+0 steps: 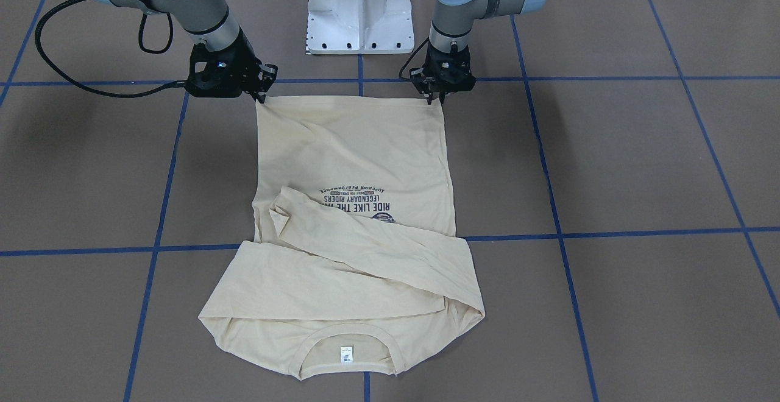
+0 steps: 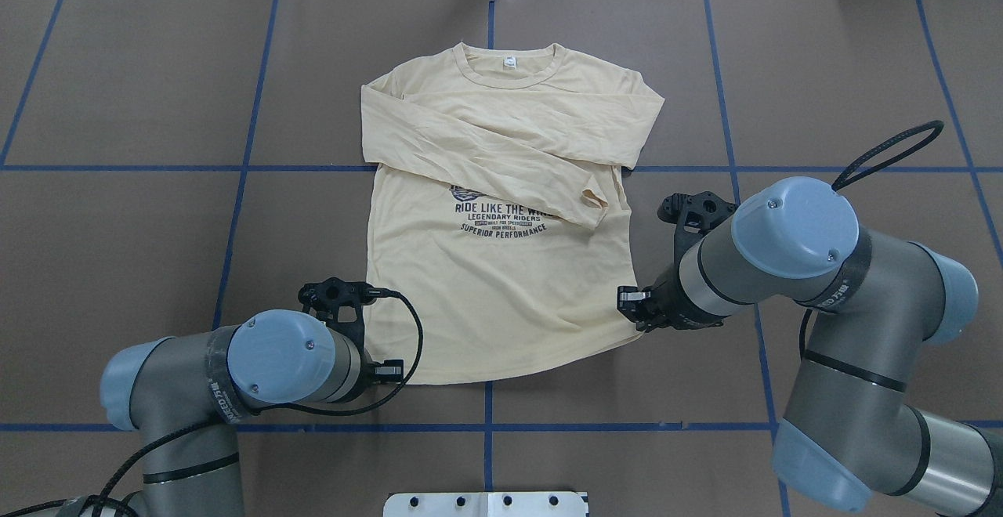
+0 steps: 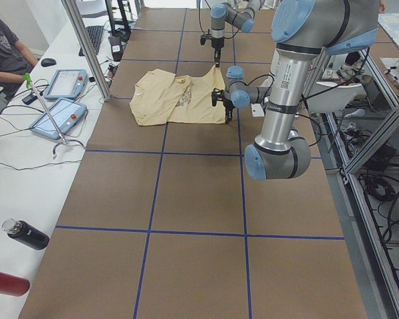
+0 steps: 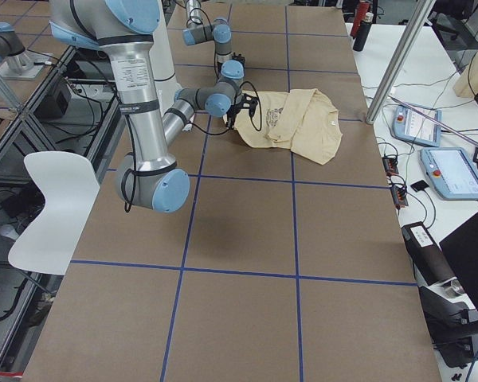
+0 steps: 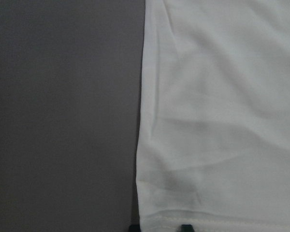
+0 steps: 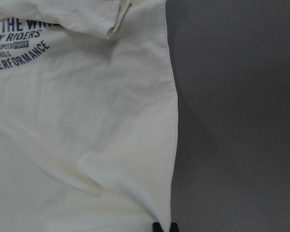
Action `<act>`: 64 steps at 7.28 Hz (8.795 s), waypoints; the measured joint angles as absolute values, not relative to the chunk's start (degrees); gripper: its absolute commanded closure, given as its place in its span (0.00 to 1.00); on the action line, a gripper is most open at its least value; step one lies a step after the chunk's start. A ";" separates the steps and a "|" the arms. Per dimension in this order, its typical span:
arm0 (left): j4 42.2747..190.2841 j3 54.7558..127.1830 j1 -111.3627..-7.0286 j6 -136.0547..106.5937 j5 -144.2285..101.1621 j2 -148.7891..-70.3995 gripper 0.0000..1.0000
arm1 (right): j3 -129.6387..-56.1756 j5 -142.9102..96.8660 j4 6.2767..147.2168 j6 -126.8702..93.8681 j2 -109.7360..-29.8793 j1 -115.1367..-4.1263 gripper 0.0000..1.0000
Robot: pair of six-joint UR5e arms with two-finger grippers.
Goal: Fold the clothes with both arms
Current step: 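Grasp both hem corners nearest the robot with the left and right grippers, then lift the hem with both grippers and fold it toward the collar, then lower the hem onto the collar and open both grippers, then move the right gripper down to the folded shirt's side edge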
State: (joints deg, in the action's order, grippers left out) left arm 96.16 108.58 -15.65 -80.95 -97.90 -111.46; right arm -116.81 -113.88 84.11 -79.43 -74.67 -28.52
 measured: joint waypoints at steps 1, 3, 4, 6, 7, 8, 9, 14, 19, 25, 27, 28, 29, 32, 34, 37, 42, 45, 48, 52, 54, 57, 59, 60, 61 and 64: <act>96.15 108.57 -15.65 -80.95 -97.91 -111.46 0.88 | -116.80 -113.89 84.11 -79.36 -74.76 -28.64 1.00; 96.15 108.60 -15.65 -80.95 -97.91 -111.45 1.00 | -116.81 -114.02 84.11 -79.22 -74.88 -28.86 1.00; 96.13 108.62 -15.65 -81.01 -97.91 -111.45 1.00 | -116.80 -114.17 84.11 -79.16 -74.93 -29.01 1.00; 96.05 109.37 -15.82 -81.77 -97.99 -111.35 1.00 | -116.79 -114.34 84.11 -79.04 -74.96 -29.20 1.00; 95.73 111.40 -16.06 -82.08 -98.30 -110.93 1.00 | -117.06 -114.49 84.16 -79.15 -75.10 -29.36 1.00; 94.50 114.79 -16.31 -82.20 -99.62 -110.23 1.00 | -118.13 -114.81 84.27 -79.39 -75.82 -29.53 1.00; 92.48 119.04 -16.46 -82.27 -101.47 -109.31 1.00 | -119.96 -115.57 84.44 -79.51 -77.32 -29.84 1.00; 82.67 135.25 -11.97 -84.59 -111.59 -106.59 1.00 | -126.29 -132.27 84.58 -79.54 -83.09 -30.84 1.00; 80.38 136.11 -17.09 -83.88 -114.71 -110.95 1.00 | -125.73 -138.05 84.30 -78.89 -81.15 -40.58 1.00; 80.44 126.38 -40.36 -68.25 -120.17 -115.71 1.00 | -113.33 -134.89 84.06 -74.31 -68.83 -48.95 1.00; 80.49 125.72 -42.67 -67.86 -120.71 -116.40 1.00 | -111.72 -134.25 83.93 -72.50 -68.00 -49.48 1.00; 80.78 124.57 -42.97 -67.93 -120.72 -116.85 1.00 | -110.59 -133.64 83.88 -71.68 -66.94 -49.64 1.00; 81.87 122.25 -43.03 -68.16 -120.70 -117.66 1.00 | -109.03 -132.79 83.84 -71.29 -65.43 -49.70 1.00; 89.68 113.35 -43.07 -68.56 -120.60 -118.87 1.00 | -100.88 -128.90 81.05 -70.99 -60.36 -49.64 1.00; 97.49 105.95 -43.09 -68.56 -120.15 -119.07 1.00 | -92.44 -126.76 72.03 -71.07 -58.84 -49.53 1.00; 102.75 99.59 -44.44 -68.44 -117.65 -119.63 1.00 | -85.23 -124.46 68.34 -71.04 -55.39 -49.11 1.00; 106.20 92.92 -45.08 -68.59 -114.87 -121.47 1.00 | -81.17 -122.41 66.61 -70.93 -54.29 -48.96 1.00; 106.93 91.77 -45.09 -68.51 -113.52 -121.28 1.00 | -79.67 -121.58 64.04 -70.93 -53.81 -48.56 1.00; 107.00 91.92 -44.43 -70.65 -113.40 -121.51 1.00 | -79.03 -120.24 62.95 -70.97 -53.54 -47.55 1.00; 106.98 91.73 -41.23 -72.71 -109.78 -121.48 0.29 | -79.00 -119.47 58.83 -71.21 -54.15 -45.70 0.01; 107.16 91.88 -41.15 -72.32 -109.48 -121.29 0.00 | -78.88 -118.31 58.78 -71.16 -54.10 -45.65 0.00; 107.35 93.07 -41.87 -71.95 -109.05 -121.03 0.00 | -80.69 -118.83 59.31 -69.78 -54.74 -46.83 0.00; 107.19 94.37 -42.29 -71.96 -109.01 -120.92 0.00 | -87.47 -119.65 60.21 -73.28 -58.87 -45.90 0.00; 107.16 95.13 -42.31 -72.04 -109.07 -120.92 0.00 | -89.59 -119.66 60.38 -76.14 -60.40 -44.82 0.00; 107.14 96.06 -42.30 -72.16 -109.12 -120.88 0.00 | -90.45 -119.53 60.44 -79.38 -61.35 -43.56 0.00; 107.26 98.38 -42.19 -72.47 -109.14 -120.77 0.00 | -91.32 -117.56 60.73 -87.05 -64.27 -38.22 0.00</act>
